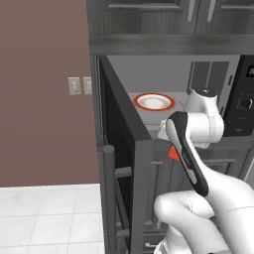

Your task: Pick the cheese from the counter and place it in the microwave.

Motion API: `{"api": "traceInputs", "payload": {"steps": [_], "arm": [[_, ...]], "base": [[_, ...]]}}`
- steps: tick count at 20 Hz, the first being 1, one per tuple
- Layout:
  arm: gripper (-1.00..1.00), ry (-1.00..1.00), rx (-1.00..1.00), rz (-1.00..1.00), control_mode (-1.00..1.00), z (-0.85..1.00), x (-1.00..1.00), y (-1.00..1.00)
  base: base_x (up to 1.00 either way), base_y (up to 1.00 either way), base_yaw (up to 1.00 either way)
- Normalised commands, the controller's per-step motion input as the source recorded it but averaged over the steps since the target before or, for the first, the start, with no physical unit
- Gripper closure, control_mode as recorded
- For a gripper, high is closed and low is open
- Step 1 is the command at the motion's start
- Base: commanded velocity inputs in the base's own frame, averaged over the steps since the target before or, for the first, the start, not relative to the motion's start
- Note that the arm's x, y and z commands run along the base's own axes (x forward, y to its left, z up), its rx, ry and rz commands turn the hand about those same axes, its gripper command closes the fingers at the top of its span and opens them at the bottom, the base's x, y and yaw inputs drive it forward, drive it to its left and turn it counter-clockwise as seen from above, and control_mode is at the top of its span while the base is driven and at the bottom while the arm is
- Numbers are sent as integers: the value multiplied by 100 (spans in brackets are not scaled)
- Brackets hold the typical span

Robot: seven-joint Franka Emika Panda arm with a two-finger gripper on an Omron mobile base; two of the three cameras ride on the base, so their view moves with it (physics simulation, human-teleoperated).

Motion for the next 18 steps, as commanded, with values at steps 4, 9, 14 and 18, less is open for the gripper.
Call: {"api": "traceInputs", "payload": {"steps": [4,9,14,18], "arm": [[100,-44,-9,33,-100,34,24,-1],[100,-23,-8,23,-100,61,21,0],[100,0,-5,5,-100,87,18,0],[100,-13,-2,1,-100,40,46,0]], "base": [[0,0,0],[0,0,0],[0,0,0],[0,0,0]]}}
